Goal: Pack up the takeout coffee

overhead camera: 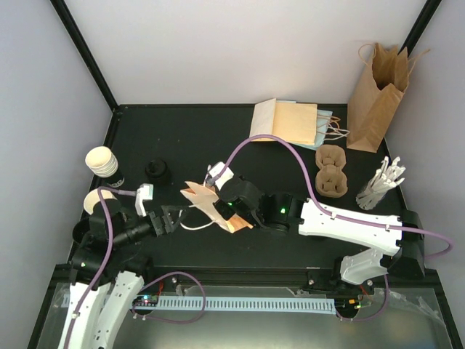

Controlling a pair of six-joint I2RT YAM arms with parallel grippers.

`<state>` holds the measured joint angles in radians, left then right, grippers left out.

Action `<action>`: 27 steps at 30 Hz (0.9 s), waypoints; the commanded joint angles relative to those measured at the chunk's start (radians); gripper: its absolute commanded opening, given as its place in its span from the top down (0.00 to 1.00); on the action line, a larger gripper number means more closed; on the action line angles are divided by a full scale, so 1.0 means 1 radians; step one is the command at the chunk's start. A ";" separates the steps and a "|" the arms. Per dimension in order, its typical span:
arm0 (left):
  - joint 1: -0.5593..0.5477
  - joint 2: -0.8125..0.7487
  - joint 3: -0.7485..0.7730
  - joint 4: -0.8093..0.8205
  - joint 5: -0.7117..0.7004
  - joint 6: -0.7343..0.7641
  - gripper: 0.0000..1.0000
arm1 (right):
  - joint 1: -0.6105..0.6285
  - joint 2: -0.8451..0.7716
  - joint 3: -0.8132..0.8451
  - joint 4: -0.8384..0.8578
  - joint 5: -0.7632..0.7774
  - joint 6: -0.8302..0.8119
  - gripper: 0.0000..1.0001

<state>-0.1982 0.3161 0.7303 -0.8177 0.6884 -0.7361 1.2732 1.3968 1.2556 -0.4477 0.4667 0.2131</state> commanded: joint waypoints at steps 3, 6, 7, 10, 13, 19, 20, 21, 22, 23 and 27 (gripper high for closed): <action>-0.003 -0.082 -0.085 -0.015 0.077 -0.108 0.05 | 0.003 -0.006 0.005 0.038 0.023 0.021 0.99; -0.004 -0.112 -0.138 -0.013 0.103 -0.142 0.13 | 0.003 -0.005 0.007 0.042 0.020 0.023 0.99; -0.003 -0.119 -0.155 -0.006 0.114 -0.153 0.17 | 0.003 -0.005 0.007 0.043 0.018 0.024 0.98; -0.003 -0.138 -0.209 0.034 0.148 -0.192 0.30 | 0.002 -0.002 0.007 0.044 0.009 0.024 0.98; -0.003 -0.151 -0.234 0.058 0.156 -0.210 0.44 | 0.003 0.002 0.007 0.037 0.007 0.029 0.98; -0.003 -0.147 -0.241 0.064 0.142 -0.200 0.92 | 0.003 -0.002 0.002 0.027 0.015 0.034 0.98; -0.003 -0.144 -0.236 0.064 0.138 -0.194 0.97 | 0.003 -0.004 0.002 0.023 0.018 0.035 0.98; -0.003 -0.138 -0.227 0.065 0.132 -0.187 0.98 | 0.003 -0.005 0.003 0.019 0.022 0.039 0.98; -0.004 -0.133 -0.216 0.066 0.126 -0.177 0.98 | 0.003 -0.007 0.002 0.016 0.028 0.040 0.98; -0.003 -0.124 -0.199 0.067 0.120 -0.164 0.98 | 0.003 -0.011 0.002 0.012 0.034 0.044 0.98; -0.004 -0.064 -0.096 0.029 0.074 -0.076 0.98 | 0.002 -0.028 0.004 -0.001 0.075 0.052 0.98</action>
<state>-0.1982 0.2043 0.5140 -0.7807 0.8009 -0.8978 1.2732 1.3968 1.2556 -0.4477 0.4770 0.2432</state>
